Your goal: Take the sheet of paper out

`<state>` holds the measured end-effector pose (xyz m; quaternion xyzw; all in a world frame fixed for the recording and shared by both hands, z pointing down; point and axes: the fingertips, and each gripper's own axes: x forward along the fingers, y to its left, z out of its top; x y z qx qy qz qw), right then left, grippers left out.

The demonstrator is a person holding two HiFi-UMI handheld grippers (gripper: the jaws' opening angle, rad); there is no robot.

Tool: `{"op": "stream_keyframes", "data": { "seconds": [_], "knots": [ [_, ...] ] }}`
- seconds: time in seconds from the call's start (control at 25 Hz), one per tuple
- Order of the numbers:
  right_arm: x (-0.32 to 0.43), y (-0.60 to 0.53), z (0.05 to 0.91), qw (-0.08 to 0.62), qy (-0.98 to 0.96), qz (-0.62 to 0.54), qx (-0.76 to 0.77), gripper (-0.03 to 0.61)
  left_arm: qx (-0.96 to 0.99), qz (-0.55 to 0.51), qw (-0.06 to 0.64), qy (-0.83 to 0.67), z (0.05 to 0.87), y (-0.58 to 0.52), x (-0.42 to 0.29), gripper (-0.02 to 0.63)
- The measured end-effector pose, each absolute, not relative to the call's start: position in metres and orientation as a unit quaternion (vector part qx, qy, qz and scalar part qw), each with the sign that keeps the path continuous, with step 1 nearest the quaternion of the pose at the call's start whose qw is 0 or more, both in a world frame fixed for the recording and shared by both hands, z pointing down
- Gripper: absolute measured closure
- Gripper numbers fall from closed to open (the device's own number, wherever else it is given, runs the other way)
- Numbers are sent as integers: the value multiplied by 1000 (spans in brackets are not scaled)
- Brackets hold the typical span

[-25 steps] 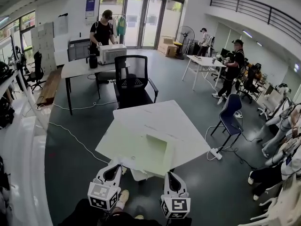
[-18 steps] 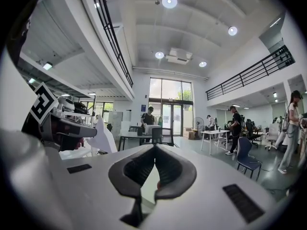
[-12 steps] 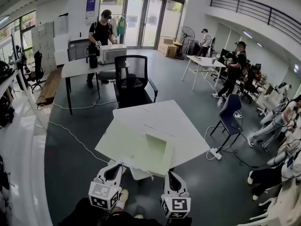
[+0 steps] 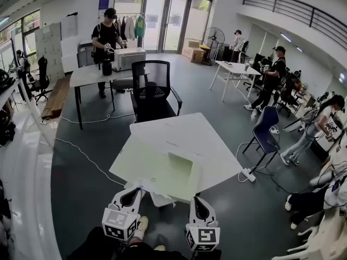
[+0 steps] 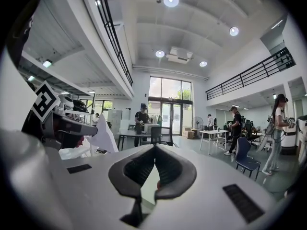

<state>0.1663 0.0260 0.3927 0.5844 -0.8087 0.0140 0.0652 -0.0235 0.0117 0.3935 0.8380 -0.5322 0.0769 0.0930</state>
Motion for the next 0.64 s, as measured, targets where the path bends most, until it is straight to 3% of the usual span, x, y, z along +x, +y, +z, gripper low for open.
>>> {"op": "stream_keyframes", "data": {
  "seconds": [0.64],
  "knots": [
    [166,19,395,63,-805,28,589,563,841,88,96,-525,391,5,-22,590]
  ]
}}
